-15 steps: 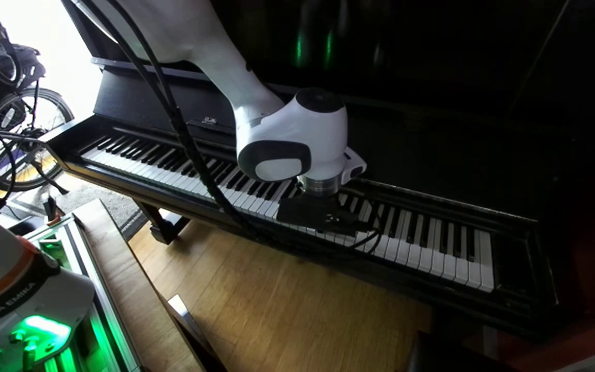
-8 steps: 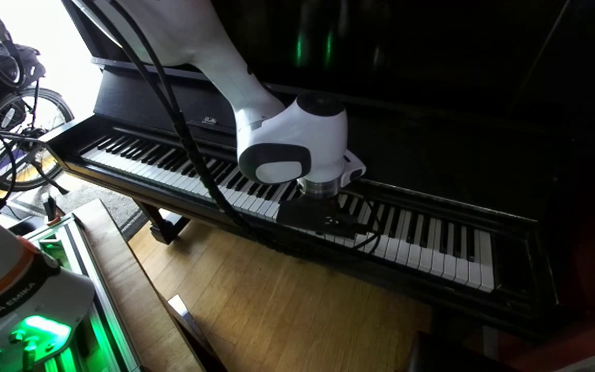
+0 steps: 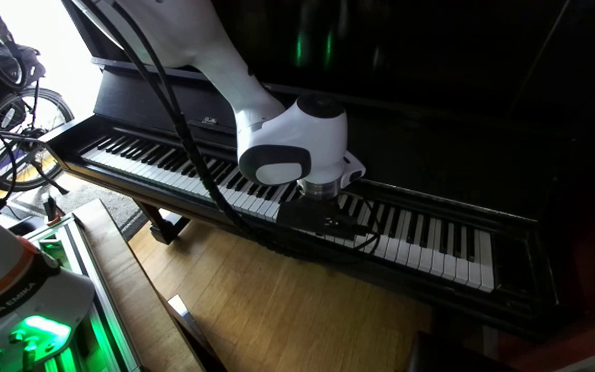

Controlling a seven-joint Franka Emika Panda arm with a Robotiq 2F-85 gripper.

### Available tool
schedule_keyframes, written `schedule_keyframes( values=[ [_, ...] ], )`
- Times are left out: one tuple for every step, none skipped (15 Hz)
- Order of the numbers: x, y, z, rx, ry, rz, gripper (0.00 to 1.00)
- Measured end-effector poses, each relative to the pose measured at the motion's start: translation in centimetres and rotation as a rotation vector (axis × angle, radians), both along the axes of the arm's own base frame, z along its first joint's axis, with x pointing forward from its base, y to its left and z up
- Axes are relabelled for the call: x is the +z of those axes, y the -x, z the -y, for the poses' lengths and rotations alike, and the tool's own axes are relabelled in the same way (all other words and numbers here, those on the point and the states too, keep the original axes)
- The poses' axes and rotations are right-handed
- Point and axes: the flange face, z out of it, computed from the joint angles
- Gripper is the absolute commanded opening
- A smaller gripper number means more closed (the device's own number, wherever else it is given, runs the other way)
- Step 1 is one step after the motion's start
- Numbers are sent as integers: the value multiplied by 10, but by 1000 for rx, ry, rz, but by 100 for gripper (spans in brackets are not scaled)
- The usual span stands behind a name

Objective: Press a white key in the middle of the piano

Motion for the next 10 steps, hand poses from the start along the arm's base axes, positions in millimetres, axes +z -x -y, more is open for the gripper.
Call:
schedule_keyframes(
  values=[
    [0, 0, 0, 0, 0, 0, 0],
    [0, 0, 0, 0, 0, 0, 0],
    [0, 0, 0, 0, 0, 0, 0],
    [0, 0, 0, 1, 0, 1, 0],
    [1, -1, 0, 3, 2, 2, 0],
    [3, -2, -1, 6, 4, 6, 0],
    [6, -4, -1, 9, 7, 13, 0],
    [10, -6, -2, 12, 11, 21, 0],
    [16, -8, -3, 16, 16, 29, 0],
    [21, -10, -3, 21, 21, 38, 0]
  ],
)
